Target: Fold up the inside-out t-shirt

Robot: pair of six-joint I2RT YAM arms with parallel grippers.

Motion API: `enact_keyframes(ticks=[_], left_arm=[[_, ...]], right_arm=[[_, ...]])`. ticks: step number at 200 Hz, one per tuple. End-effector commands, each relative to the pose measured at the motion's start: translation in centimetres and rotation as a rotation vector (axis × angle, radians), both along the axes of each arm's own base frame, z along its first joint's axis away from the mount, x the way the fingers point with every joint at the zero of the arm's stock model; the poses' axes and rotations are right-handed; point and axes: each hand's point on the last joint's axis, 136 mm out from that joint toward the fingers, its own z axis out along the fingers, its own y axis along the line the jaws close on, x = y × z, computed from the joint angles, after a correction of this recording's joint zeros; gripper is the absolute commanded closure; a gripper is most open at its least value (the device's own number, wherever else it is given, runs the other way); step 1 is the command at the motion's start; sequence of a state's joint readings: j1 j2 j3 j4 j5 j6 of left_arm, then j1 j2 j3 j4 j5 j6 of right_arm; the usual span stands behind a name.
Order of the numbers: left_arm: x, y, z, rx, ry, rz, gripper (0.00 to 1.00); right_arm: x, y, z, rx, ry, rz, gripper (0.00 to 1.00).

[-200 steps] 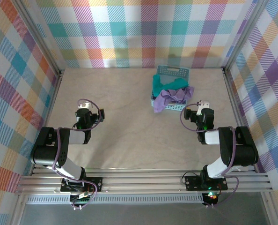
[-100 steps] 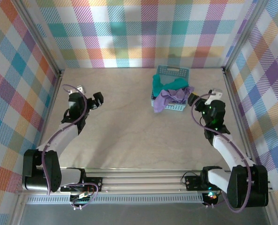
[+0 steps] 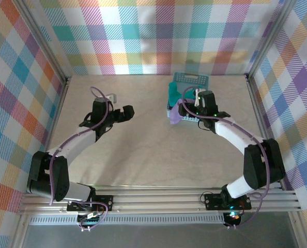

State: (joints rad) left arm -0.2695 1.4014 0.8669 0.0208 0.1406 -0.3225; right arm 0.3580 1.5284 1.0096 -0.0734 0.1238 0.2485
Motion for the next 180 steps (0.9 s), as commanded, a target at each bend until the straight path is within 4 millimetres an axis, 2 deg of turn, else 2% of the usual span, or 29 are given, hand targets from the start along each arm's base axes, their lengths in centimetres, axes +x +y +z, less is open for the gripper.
enact_keyframes(ticks=[1,24,38,43,52,62,69,89,112,123,155,180], left_arm=[[0.1,-0.5,-0.3,0.005,0.021,-0.001,0.0],[0.3,-0.8,-0.8,0.011,0.034,-0.005,0.0],[0.2,-0.8,-1.0,0.017,0.041,-0.007,0.0],[0.2,-0.8,-0.9,0.018,0.04,-0.004,0.0],[0.1,-0.7,-1.0,0.023,0.043,-0.001,0.0],[-0.1,-0.6,-0.9,0.03,0.043,0.001,0.0],[-0.2,-0.4,-0.8,0.037,0.041,0.003,0.0],[-0.5,0.0,-0.5,0.053,0.033,0.015,0.0],[-0.7,0.4,0.1,0.056,0.015,0.031,0.0],[-0.7,0.5,0.3,0.055,0.008,0.04,0.0],[-1.0,1.1,1.3,0.05,-0.021,0.07,0.0],[-1.2,1.8,1.9,0.063,-0.037,0.105,0.0]], right_arm=[[0.8,-1.0,-0.9,-0.118,0.026,-0.041,0.03],[2.9,-0.7,-2.3,-0.179,0.038,-0.036,0.03],[4.2,-1.0,-3.2,-0.234,0.051,-0.046,0.08],[4.6,-1.0,-3.5,-0.253,0.054,-0.046,0.14],[5.2,-1.1,-3.5,-0.274,0.053,-0.044,0.31],[5.4,-0.9,-2.6,-0.272,0.038,-0.035,0.49],[5.4,-0.7,-1.5,-0.263,0.016,-0.024,0.56],[4.8,-0.9,3.3,-0.247,-0.084,-0.015,0.77],[3.0,-1.3,11.0,-0.203,-0.25,-0.008,0.97],[1.8,-1.3,15.4,-0.153,-0.353,0.001,1.0],[-2.4,-0.3,27.1,0.056,-0.614,0.077,1.0],[-5.9,0.8,33.8,0.219,-0.751,0.172,1.0]])
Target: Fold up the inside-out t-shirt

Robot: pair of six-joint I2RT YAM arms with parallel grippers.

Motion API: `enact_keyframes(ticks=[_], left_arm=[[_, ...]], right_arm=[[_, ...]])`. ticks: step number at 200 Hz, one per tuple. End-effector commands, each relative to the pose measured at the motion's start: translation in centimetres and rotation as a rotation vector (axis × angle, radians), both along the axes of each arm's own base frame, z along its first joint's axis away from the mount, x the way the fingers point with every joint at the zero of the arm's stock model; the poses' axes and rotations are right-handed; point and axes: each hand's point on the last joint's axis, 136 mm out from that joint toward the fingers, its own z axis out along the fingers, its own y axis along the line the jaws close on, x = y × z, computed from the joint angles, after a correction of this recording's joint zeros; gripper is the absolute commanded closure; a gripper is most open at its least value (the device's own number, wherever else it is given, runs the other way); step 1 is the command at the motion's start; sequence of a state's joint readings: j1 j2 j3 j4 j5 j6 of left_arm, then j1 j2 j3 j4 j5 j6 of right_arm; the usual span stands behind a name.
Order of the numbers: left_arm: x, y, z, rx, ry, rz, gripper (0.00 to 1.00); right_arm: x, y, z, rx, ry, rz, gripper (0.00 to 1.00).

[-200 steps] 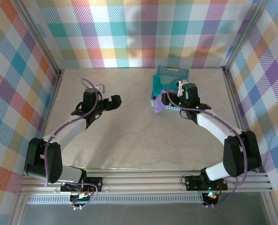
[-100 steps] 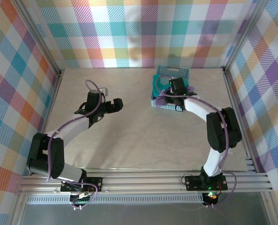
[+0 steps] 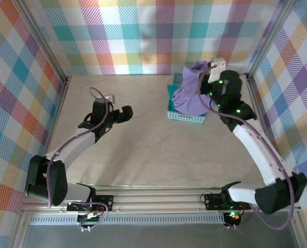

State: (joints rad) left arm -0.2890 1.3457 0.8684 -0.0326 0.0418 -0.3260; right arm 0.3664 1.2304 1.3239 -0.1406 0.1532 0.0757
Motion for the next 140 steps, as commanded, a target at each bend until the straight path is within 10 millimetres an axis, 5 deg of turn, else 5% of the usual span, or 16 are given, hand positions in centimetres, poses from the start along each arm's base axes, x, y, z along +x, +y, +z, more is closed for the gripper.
enact_keyframes(ticks=[1,31,54,82,108,119,140], left_arm=[[-0.5,0.7,0.8,0.014,-0.02,0.041,0.0],[-0.7,1.7,1.1,0.036,-0.026,0.084,0.0],[-0.8,4.2,1.0,0.05,-0.023,0.204,0.0],[-1.4,8.2,1.3,-0.023,-0.028,0.359,0.0],[-3.0,12.1,2.4,-0.043,-0.058,0.508,0.0],[-4.1,13.6,3.1,-0.034,-0.072,0.573,0.0],[-5.8,14.6,5.3,-0.033,-0.116,0.619,0.0]], right_arm=[[-3.3,2.0,8.1,0.153,-0.193,0.17,1.0],[-5.1,3.7,11.4,0.236,-0.231,0.302,1.0],[-5.6,7.9,11.1,0.3,-0.156,0.506,1.0],[-5.8,15.4,8.0,0.315,-0.012,0.723,1.0],[-4.9,22.2,2.0,0.302,0.19,0.845,1.0],[-3.8,24.0,-1.6,0.292,0.292,0.854,0.86],[-0.2,24.0,-9.8,0.157,0.461,0.699,0.29]])
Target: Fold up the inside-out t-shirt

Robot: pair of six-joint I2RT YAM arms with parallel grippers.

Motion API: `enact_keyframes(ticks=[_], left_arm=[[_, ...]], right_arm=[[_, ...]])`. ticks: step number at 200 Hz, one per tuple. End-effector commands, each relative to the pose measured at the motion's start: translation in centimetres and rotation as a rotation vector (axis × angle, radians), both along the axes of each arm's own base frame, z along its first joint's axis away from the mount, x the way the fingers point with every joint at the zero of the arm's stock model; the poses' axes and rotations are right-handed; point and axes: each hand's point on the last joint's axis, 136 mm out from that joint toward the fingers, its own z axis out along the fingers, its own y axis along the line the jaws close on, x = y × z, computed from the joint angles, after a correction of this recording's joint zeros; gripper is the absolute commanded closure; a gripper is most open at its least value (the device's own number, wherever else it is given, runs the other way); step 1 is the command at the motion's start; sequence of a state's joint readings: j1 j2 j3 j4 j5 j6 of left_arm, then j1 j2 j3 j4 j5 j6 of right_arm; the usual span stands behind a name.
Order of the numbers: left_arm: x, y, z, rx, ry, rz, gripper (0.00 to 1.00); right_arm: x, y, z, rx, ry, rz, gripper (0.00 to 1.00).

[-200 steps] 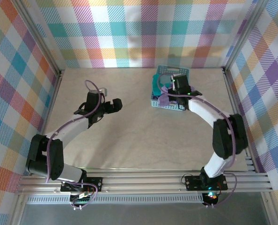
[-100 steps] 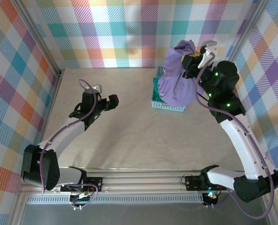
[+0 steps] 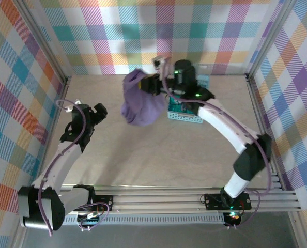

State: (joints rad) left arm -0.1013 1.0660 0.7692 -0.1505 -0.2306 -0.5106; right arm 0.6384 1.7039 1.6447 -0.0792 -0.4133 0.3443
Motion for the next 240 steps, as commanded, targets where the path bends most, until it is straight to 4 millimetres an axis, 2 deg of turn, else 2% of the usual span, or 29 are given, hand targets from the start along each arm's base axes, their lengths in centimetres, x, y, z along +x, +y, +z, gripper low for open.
enact_keyframes(ticks=[1,7,19,32,51,62,75,96,126,176,210,226,240], left_arm=[[-2.2,1.8,2.0,-0.003,-0.041,0.101,0.0],[-2.5,1.5,2.5,-0.013,-0.06,0.084,0.0],[-2.5,0.6,2.9,-0.046,-0.092,0.037,0.0],[-2.3,-0.4,2.6,-0.086,-0.1,-0.013,0.0],[-1.5,-1.8,1.1,-0.132,-0.066,-0.068,0.0],[-1.0,-2.5,0.1,-0.151,-0.034,-0.092,0.0],[-0.3,-3.2,-1.0,-0.168,0.005,-0.117,0.0],[0.4,-4.3,-2.0,-0.18,0.041,-0.154,0.0],[0.4,-5.2,-2.1,-0.163,0.049,-0.189,0.0],[0.5,-6.0,-2.7,-0.136,0.058,-0.222,0.0],[0.6,-6.4,-2.9,-0.126,0.071,-0.239,0.0],[0.6,-6.4,-3.0,-0.122,0.077,-0.243,0.0],[0.5,-6.5,-3.1,-0.115,0.081,-0.247,0.0]], right_arm=[[2.1,0.0,-5.9,-0.159,0.106,-0.048,0.26],[3.2,-0.9,-7.7,-0.239,0.094,-0.106,0.18],[5.3,-3.2,-10.2,-0.372,0.042,-0.239,0.11],[7.3,-6.0,-12.0,-0.474,0.01,-0.359,0.09],[9.7,-9.5,-15.1,-0.615,0.029,-0.491,0.1],[10.3,-10.0,-17.0,-0.666,0.064,-0.495,0.11],[10.8,-9.7,-19.0,-0.706,0.09,-0.48,0.12],[11.9,-10.4,-21.4,-0.767,0.121,-0.508,0.14],[12.9,-11.9,-22.5,-0.765,0.149,-0.541,0.18],[12.8,-11.2,-25.0,-0.761,0.215,-0.497,0.19],[13.4,-11.0,-27.0,-0.788,0.243,-0.486,0.28],[14.2,-12.1,-27.3,-0.8,0.255,-0.51,0.36],[14.9,-14.2,-27.3,-0.816,0.266,-0.553,0.44]])
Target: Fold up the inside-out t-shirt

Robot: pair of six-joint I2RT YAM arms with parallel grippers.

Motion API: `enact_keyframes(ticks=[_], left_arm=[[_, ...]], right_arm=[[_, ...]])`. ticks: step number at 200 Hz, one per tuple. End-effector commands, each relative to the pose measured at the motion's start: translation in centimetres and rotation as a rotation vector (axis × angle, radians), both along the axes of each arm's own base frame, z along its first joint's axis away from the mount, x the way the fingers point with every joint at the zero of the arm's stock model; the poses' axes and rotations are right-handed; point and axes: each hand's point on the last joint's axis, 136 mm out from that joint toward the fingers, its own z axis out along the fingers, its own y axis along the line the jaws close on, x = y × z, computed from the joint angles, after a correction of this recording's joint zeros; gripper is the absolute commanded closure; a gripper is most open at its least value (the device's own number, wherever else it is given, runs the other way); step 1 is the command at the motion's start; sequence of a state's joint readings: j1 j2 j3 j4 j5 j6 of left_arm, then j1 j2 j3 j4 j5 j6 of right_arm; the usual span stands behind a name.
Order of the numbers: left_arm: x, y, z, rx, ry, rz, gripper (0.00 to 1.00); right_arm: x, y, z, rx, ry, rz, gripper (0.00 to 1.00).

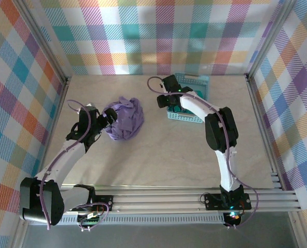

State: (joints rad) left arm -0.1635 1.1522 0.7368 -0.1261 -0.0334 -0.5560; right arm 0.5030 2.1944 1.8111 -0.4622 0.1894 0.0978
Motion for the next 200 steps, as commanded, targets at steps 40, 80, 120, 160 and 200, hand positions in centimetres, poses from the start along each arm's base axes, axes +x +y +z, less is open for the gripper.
enact_keyframes(ticks=[40,80,120,160,200], left_arm=[[-0.1,-0.3,1.0,0.049,-0.027,-0.036,0.0],[0.2,-0.5,0.1,0.048,-0.01,-0.045,0.0],[0.5,-1.0,-1.0,0.049,0.019,-0.07,0.0],[1.3,-1.3,-3.1,0.056,0.078,-0.081,0.0],[1.6,-1.5,-3.7,0.061,0.091,-0.089,0.0]], right_arm=[[1.8,-11.3,0.3,-0.04,0.028,-0.197,0.6],[3.2,-20.4,1.4,-0.096,0.025,-0.324,0.64],[4.9,-25.7,4.2,-0.068,-0.006,-0.435,0.64],[4.3,-23.7,5.8,0.028,-0.05,-0.39,0.54],[4.0,-24.5,3.3,-0.018,-0.006,-0.404,0.53]])
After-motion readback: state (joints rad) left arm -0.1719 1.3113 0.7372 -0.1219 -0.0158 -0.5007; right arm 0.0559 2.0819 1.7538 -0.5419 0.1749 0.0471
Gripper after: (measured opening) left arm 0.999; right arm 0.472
